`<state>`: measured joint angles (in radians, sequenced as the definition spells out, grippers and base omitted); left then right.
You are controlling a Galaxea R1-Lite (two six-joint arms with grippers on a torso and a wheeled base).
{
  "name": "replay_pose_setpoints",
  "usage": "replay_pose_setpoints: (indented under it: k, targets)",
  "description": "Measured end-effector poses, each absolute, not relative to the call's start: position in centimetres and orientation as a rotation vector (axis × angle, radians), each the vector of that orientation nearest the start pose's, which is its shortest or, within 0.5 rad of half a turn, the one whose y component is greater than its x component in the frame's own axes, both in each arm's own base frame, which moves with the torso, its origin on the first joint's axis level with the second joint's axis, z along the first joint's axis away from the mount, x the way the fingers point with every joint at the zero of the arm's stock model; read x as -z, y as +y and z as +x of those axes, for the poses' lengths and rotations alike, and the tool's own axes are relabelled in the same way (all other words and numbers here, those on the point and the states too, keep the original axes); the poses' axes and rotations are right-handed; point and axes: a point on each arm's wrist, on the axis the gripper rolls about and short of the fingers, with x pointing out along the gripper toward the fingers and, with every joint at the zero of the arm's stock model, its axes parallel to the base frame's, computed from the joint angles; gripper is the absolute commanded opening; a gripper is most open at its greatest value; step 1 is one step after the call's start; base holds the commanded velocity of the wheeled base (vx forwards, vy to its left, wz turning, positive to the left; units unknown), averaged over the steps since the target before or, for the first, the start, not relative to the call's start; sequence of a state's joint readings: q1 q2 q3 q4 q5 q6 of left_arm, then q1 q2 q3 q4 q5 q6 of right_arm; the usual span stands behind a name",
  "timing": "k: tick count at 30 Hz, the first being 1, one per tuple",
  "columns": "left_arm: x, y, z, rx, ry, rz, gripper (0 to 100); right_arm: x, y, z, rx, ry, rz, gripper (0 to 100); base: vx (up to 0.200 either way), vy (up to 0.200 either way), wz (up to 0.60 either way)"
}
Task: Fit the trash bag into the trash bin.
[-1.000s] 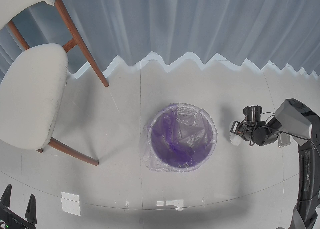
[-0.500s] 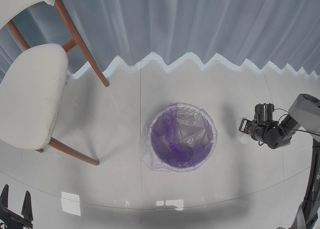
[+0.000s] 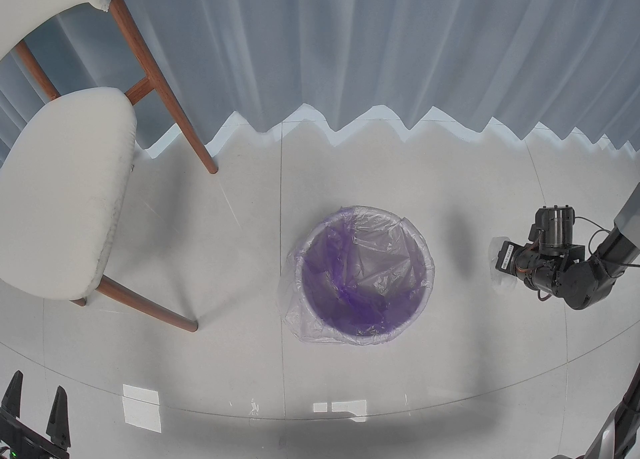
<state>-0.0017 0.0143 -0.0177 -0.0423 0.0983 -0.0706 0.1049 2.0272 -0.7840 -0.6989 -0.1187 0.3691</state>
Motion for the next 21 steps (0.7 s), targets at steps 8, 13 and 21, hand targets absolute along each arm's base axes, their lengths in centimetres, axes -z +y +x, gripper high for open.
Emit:
replay_pose_setpoints:
  k: [8, 13, 21]
  targets:
    - [-8.2, 0.0, -2.3, 0.004, -0.02, 0.002, 100, -9.3, 3.4, 31.1, 0.089, 0.493, 0.288, 0, 0.0, 0.0, 0.0]
    - [-8.2, 0.0, -2.3, 0.008, -0.015, 0.005, 100, -9.9, 3.3, 28.8, 0.084, 0.494, 0.283, 0, 0.0, 0.0, 0.0]
    - [-8.2, 0.0, -2.3, 0.007, -0.013, 0.002, 100, -10.3, 3.0, 25.6, 0.058, 0.444, 0.256, 0, 0.0, 0.0, 0.0]
